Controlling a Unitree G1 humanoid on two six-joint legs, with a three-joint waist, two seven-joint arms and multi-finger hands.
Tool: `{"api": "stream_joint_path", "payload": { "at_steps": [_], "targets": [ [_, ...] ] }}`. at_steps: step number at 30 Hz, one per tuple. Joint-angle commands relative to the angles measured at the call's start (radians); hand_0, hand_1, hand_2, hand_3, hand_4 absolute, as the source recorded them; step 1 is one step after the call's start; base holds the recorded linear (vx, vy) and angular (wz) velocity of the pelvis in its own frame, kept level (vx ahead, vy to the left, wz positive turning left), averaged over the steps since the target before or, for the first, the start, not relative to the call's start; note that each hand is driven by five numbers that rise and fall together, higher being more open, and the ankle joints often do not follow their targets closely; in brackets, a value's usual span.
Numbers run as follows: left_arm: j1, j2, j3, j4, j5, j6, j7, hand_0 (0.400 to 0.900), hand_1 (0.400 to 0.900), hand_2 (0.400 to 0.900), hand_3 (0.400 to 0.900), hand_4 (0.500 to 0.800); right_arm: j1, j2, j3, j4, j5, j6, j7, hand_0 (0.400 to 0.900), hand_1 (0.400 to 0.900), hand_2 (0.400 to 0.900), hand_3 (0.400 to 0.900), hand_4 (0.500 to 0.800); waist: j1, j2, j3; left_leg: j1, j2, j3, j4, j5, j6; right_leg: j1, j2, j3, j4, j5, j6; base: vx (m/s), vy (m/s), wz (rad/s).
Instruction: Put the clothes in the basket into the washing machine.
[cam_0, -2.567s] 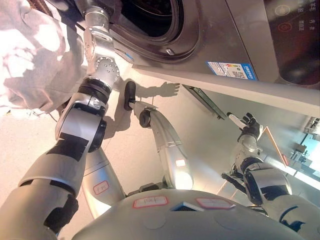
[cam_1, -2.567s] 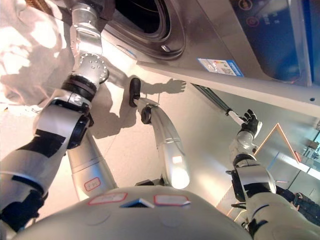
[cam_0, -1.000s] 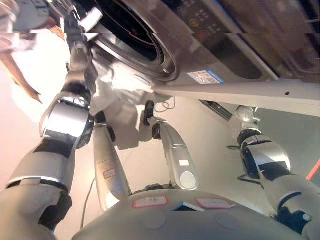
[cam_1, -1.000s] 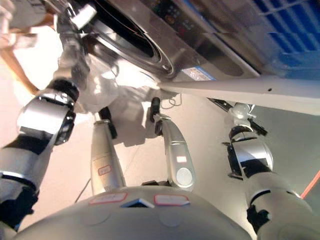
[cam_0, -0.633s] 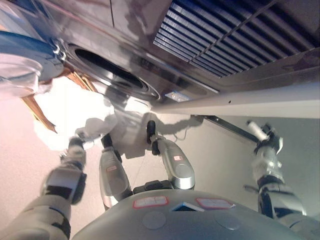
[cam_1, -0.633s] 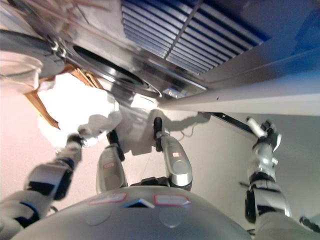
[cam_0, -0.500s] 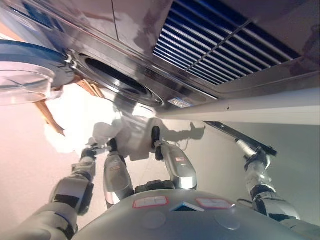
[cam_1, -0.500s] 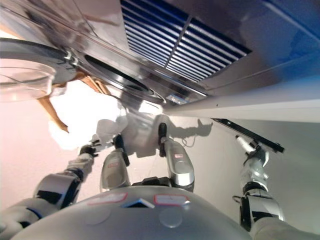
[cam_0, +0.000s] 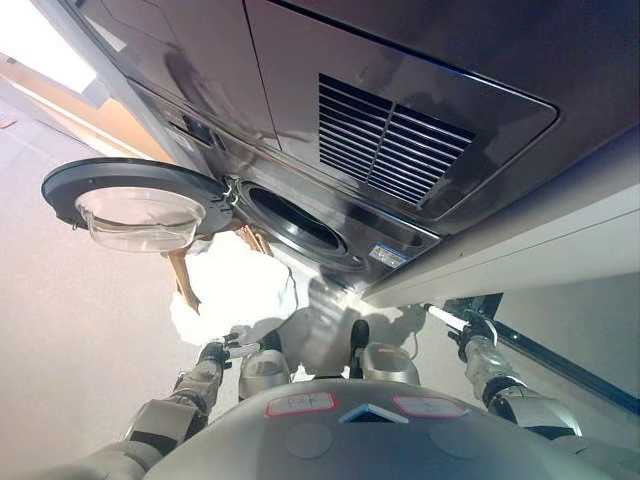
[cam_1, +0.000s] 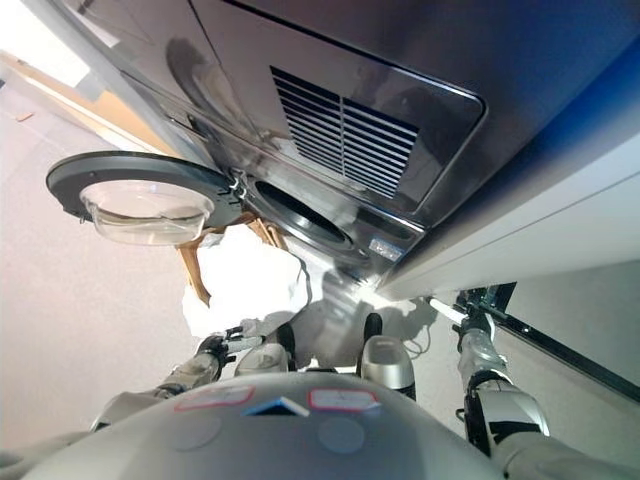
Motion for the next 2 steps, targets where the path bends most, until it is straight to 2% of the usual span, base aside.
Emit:
{"api": "stream_joint_path", "payload": {
  "at_steps": [1, 2],
  "targets": [
    [-0.018, 0.017, -0.006, 0.045, 0.074, -0.007, 0.007, 0.9, 0.9, 0.9, 0.9, 0.8, 0.01, -0.005, -0.003, 0.04, -0.036, -0.012, 0.002, 0.9, 0.9, 0.9, 0.9, 0.8, 0.003, -0.023, -0.049, -0.028, -0.054, 0.006, -0.061, 0.095, 0.025, -0.024, -0.074, 0.039, 0.057, 0.044, 0.097, 0.05, 0.01, -0.02],
    [-0.014, 0.017, 0.0, 0.046, 0.075, -0.005, 0.009, 0.9, 0.9, 0.9, 0.9, 0.8, 0.013, 0.001, -0.002, 0.043, -0.036, -0.012, 0.006, 0.9, 0.9, 0.9, 0.9, 0.8, 0.005, -0.018, -0.056, -0.015, -0.059, 0.007, -0.061, 0.086, 0.029, -0.012, -0.08, 0.04, 0.055, 0.042, 0.1, 0.05, 0.009, -0.02]
  ]
}}
